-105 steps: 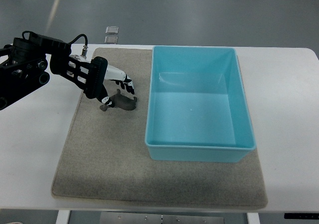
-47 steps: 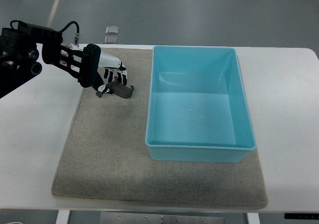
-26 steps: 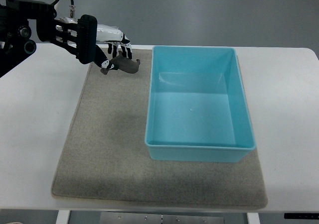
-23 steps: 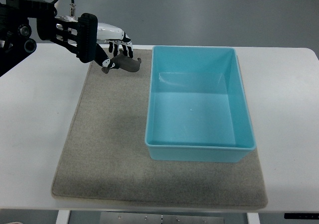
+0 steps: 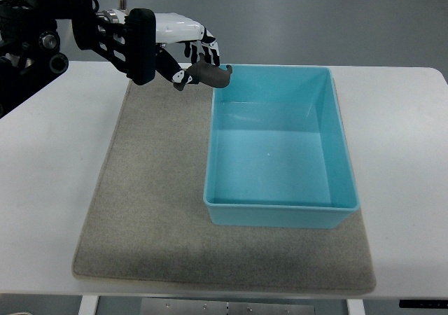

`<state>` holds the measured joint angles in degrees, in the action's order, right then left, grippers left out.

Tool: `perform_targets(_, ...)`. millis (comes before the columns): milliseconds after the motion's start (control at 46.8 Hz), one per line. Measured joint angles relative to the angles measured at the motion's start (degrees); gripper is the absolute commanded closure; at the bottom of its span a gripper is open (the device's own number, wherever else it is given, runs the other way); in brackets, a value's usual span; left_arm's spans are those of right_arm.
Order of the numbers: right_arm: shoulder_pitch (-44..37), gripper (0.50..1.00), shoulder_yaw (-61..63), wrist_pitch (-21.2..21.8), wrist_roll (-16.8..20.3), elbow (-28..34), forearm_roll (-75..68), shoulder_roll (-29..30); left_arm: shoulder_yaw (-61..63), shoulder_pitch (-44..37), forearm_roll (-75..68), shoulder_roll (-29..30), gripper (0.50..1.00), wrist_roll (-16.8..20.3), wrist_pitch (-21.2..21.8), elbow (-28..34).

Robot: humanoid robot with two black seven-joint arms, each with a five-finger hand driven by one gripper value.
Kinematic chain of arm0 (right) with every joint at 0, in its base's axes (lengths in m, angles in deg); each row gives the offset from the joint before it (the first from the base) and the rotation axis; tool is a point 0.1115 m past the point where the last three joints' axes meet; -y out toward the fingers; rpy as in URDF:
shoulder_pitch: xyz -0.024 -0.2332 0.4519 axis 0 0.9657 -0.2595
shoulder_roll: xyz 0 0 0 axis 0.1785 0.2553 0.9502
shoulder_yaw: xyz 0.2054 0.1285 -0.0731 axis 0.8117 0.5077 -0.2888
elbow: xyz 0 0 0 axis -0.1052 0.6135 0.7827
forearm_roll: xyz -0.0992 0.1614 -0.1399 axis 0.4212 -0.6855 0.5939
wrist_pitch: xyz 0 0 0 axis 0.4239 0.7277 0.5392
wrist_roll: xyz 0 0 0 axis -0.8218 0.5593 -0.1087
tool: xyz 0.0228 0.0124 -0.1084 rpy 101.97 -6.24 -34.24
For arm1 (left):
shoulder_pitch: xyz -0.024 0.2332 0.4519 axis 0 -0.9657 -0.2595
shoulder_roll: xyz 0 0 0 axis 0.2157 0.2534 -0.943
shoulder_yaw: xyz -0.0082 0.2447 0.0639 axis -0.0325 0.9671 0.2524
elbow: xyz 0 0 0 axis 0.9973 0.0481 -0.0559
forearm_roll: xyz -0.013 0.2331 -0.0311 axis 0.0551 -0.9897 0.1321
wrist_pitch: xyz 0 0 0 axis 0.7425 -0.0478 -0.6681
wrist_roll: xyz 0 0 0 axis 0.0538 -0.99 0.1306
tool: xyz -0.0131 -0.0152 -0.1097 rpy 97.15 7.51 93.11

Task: Place brown hippo in blue box with left hand
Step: 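Lift the hippo with the left hand and carry it over the blue box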

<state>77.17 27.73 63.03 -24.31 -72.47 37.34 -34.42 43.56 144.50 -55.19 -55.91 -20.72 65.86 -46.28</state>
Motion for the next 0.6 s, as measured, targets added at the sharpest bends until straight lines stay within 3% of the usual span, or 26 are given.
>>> perform_targets(599, 0.01, 0.564, 0.00, 0.00, 0.00, 0.00, 0.00, 0.00, 0.39, -0.80, 2.55, -7.55, 1.000, 0.00, 0.84, 0.33)
